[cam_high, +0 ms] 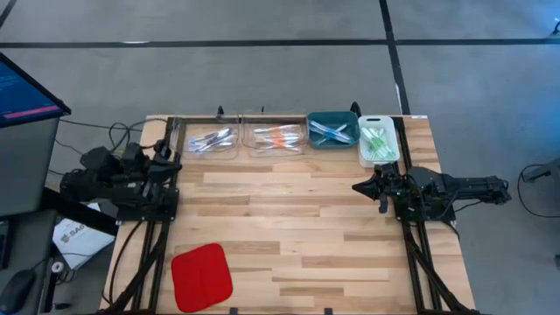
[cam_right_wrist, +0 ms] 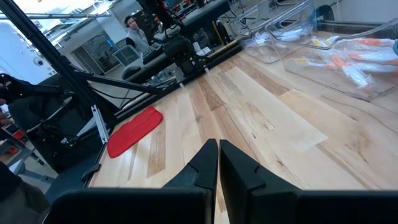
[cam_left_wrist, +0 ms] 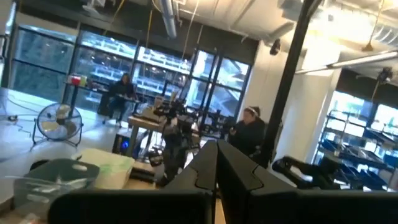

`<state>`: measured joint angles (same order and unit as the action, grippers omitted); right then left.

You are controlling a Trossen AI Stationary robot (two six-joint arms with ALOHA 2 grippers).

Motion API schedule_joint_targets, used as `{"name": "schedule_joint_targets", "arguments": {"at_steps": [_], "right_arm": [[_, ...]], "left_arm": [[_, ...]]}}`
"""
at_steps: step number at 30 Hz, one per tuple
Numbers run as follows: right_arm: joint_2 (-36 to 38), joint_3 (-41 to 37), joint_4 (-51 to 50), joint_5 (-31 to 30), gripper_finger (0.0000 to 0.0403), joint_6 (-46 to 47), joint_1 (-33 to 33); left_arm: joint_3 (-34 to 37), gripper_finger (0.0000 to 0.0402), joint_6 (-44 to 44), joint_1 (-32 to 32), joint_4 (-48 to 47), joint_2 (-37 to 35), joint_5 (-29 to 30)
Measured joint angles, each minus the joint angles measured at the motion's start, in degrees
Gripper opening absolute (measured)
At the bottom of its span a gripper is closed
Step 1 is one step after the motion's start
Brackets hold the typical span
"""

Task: Pick & Place Toothbrushes
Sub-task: Return to Home position

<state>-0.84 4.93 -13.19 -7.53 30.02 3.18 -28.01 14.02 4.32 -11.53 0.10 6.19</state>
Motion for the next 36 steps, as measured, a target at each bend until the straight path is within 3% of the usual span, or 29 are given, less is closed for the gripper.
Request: {"name": "schedule_joint_targets", "arguments": {"at_steps": [15, 24, 36], "right_arm": [[0.0, 0.0, 0.0, 0.0, 0.0011, 0.0, 0.0], [0.0, 0.0, 0.0, 0.0, 0.0011, 0.0, 0.0], [0.0, 0.0, 0.0, 0.0, 0.0011, 0.0, 0.0]], "left_arm": [[16.5, 0.0000, 3.8, 0.0, 2.8, -0.1, -0.3], [27.5, 0.0000, 12.6, 0.0, 14.0, -0.1, -0.5], [27.6, 0.0000, 13.3, 0.0, 13.5, 0.6, -0.6]]}}
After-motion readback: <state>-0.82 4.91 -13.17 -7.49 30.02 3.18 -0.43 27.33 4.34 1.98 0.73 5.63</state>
